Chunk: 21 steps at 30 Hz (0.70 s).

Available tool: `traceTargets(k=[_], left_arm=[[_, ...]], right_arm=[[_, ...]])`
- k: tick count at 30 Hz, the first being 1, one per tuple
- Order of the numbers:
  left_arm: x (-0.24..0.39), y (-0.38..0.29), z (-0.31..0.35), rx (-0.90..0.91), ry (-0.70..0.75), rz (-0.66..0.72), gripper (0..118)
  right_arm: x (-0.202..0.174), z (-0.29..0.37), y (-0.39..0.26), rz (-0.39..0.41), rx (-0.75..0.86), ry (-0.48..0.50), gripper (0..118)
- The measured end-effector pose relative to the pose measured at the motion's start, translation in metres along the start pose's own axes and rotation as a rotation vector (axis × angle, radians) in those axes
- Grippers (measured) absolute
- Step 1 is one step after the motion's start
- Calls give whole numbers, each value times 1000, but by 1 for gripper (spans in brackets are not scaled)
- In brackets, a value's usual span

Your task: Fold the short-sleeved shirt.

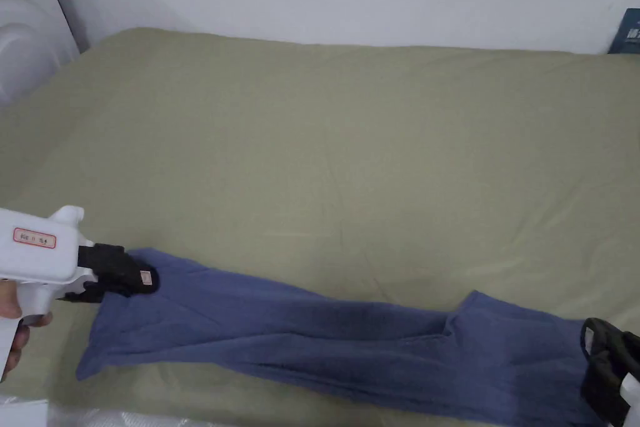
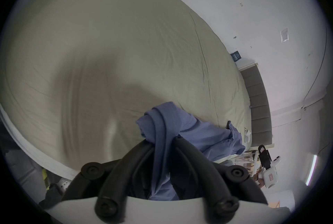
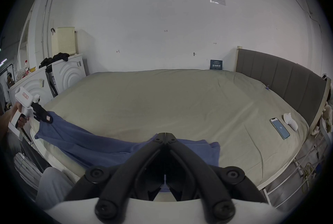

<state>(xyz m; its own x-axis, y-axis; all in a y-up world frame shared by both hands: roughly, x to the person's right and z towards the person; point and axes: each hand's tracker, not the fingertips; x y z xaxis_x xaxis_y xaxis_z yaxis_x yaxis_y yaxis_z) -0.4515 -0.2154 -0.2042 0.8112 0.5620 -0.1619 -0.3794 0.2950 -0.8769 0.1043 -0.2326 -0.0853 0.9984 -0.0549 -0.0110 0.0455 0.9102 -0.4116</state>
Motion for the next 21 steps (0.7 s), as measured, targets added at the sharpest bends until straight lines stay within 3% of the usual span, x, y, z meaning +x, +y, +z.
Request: traceTargets(k=[9, 19, 20, 21], left_arm=[[139, -34, -24, -70, 39, -273, 8], [243, -87, -164, -185, 73, -429, 8], [245, -91, -180, -179, 47, -457, 12], [246, -95, -192, -173, 40, -453, 30]], right_arm=[[23, 12, -10, -59, 0, -4, 2], [50, 23, -22, -132, -23, -34, 2], [52, 24, -24, -138, -26, -40, 2], [54, 24, -25, -144, -31, -47, 2]])
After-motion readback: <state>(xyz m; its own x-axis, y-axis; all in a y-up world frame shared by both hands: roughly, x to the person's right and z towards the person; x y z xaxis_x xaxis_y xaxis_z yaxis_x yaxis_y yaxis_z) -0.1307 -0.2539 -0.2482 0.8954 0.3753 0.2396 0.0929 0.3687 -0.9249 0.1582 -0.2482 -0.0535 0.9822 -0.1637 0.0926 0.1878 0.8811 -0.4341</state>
